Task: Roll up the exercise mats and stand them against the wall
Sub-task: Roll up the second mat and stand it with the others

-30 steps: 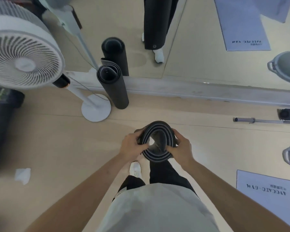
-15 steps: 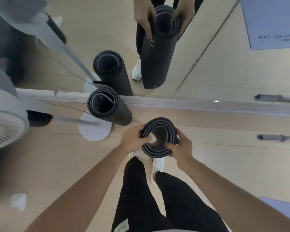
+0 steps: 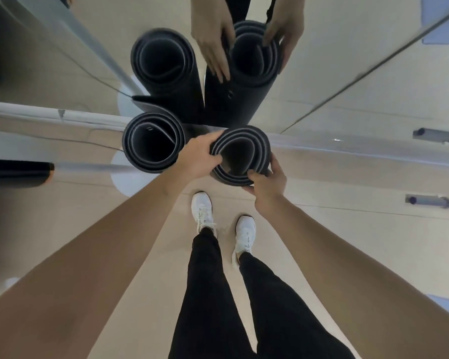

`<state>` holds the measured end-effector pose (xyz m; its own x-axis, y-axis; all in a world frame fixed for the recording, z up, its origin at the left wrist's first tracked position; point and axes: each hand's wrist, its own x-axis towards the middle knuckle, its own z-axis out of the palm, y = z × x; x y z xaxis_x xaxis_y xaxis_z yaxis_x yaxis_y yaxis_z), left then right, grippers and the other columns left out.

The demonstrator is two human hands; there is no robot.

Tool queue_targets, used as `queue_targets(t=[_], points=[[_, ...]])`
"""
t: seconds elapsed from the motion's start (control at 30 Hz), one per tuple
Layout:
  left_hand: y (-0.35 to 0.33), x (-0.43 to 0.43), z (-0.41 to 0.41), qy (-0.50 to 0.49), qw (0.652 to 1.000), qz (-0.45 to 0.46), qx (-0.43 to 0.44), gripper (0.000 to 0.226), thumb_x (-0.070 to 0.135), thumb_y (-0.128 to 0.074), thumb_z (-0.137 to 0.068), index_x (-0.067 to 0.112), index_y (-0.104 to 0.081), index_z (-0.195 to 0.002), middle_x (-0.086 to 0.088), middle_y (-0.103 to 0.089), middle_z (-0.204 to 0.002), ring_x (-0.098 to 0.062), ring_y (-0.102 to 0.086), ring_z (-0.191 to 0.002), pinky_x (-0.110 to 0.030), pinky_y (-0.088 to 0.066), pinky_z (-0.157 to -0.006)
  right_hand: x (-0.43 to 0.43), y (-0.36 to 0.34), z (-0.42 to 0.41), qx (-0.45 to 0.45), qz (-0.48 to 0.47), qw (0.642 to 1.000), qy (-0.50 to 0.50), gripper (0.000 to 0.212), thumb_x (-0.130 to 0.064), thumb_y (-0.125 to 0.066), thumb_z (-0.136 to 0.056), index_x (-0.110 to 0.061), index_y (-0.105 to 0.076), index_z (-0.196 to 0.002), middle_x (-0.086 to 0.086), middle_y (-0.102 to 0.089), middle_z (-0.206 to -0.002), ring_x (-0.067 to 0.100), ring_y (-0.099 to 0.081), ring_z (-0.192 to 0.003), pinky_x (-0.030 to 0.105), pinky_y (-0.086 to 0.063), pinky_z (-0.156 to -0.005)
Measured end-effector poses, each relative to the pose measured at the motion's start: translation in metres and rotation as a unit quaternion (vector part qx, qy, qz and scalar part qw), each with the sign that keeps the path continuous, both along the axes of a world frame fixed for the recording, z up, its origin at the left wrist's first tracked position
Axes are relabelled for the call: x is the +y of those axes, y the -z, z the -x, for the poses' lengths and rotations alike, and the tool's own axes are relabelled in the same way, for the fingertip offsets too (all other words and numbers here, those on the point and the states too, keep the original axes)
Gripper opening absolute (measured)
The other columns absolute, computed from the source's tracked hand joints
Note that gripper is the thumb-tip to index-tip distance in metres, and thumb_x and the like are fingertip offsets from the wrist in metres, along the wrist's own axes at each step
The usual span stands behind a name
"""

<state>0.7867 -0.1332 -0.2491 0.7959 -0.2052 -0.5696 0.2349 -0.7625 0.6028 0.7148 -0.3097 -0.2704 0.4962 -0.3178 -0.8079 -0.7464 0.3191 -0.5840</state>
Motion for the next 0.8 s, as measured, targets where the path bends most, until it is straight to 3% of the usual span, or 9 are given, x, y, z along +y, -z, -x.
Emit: queue_targets(t=[0.07,0.13,0.17,0.23,0.33,0.43,0.57,0.67,0.8], points=[[0.011,0.0,0.011,-0.011,1.0,-0.006,0.006,0.079,0.008,-0.068,-0.091,0.025,-0.037,-0.161,-0.006,-0.037,-0.167,-0.028,-0.043,-0.148,-0.039,-0.037,-0.12,0.005,0.015,-0.001,0.026,-0.007,0.997,-0.066,0.075,0.003,-0.071,-0.093,-0.036,-0.045,-0.152,0.006,-0.063,-0.137,0.029,-0.068,-0.113,0.043,-0.065,-0.08],[0.02,0.002,0.027,-0.046,0.998,-0.029,-0.012,0.081,0.004,-0.069,-0.091,0.021,-0.034,-0.162,-0.014,-0.017,-0.173,-0.038,-0.043,-0.147,-0.045,-0.042,-0.117,0.006,0.022,-0.004,0.039,0.021,0.984,-0.172,0.079,-0.009,-0.076,-0.092,-0.038,-0.039,-0.155,0.006,-0.059,-0.14,0.03,-0.067,-0.114,0.037,-0.066,-0.075],[0.022,0.003,0.037,-0.075,0.996,-0.029,-0.029,0.079,0.003,-0.068,-0.092,0.019,-0.035,-0.162,-0.015,-0.016,-0.173,-0.036,-0.043,-0.147,-0.045,-0.044,-0.115,0.005,0.023,-0.007,0.035,0.041,0.977,-0.205,0.081,-0.012,-0.077,-0.092,-0.039,-0.037,-0.156,0.005,-0.059,-0.139,0.029,-0.067,-0.114,0.033,-0.065,-0.072],[0.019,0.004,0.053,-0.119,0.989,-0.029,-0.078,0.072,0.0,-0.063,-0.093,0.017,-0.04,-0.159,-0.011,-0.031,-0.169,-0.027,-0.044,-0.147,-0.041,-0.043,-0.116,-0.002,0.023,-0.014,0.022,0.076,0.97,-0.229,0.082,-0.014,-0.078,-0.092,-0.036,-0.034,-0.158,0.006,-0.062,-0.134,0.027,-0.069,-0.109,0.03,-0.063,-0.07],[0.013,0.005,0.076,-0.166,0.975,-0.032,-0.141,0.062,-0.001,-0.061,-0.092,0.015,-0.051,-0.151,-0.004,-0.057,-0.15,-0.028,-0.063,-0.122,-0.041,-0.05,-0.108,-0.014,0.023,-0.021,0.018,0.107,0.962,-0.249,0.086,-0.015,-0.078,-0.092,-0.03,-0.03,-0.161,0.007,-0.062,-0.136,0.028,-0.068,-0.109,0.03,-0.062,-0.073],[0.013,0.0,0.097,-0.271,0.957,-0.023,-0.098,0.06,0.007,-0.067,-0.09,0.019,-0.053,-0.147,0.0,-0.059,-0.136,-0.015,-0.062,-0.111,-0.036,-0.054,-0.1,-0.019,0.021,-0.023,0.006,0.13,0.949,-0.286,0.082,-0.015,-0.078,-0.091,-0.028,-0.036,-0.159,0.008,-0.061,-0.135,0.028,-0.067,-0.11,0.036,-0.064,-0.08],[0.018,-0.01,0.111,-0.417,0.908,0.037,0.007,0.059,0.006,-0.068,-0.09,0.022,-0.051,-0.145,0.01,-0.052,-0.123,-0.014,-0.062,-0.111,-0.036,-0.055,-0.098,-0.022,0.02,-0.025,-0.01,0.144,0.933,-0.328,0.07,-0.014,-0.078,-0.09,-0.03,-0.048,-0.151,0.008,-0.063,-0.13,0.026,-0.068,-0.105,0.044,-0.064,-0.084],[0.022,-0.017,0.114,-0.435,0.891,0.111,0.066,0.064,0.002,-0.067,-0.089,0.031,-0.05,-0.145,0.014,-0.061,-0.118,-0.015,-0.063,-0.122,-0.045,-0.059,-0.099,-0.024,0.018,-0.023,-0.009,0.127,0.924,-0.36,0.072,-0.014,-0.077,-0.09,-0.034,-0.045,-0.151,0.007,-0.06,-0.136,0.023,-0.065,-0.109,0.046,-0.063,-0.087],[0.013,-0.007,0.106,-0.406,0.9,0.123,0.105,0.069,-0.002,-0.061,-0.091,0.028,-0.048,-0.151,0.004,-0.065,-0.123,-0.017,-0.062,-0.123,-0.037,-0.055,-0.101,-0.031,0.004,-0.014,0.004,0.109,0.911,-0.399,0.084,-0.019,-0.076,-0.093,-0.035,-0.03,-0.16,0.005,-0.058,-0.134,0.023,-0.061,-0.116,0.04,-0.06,-0.089]])
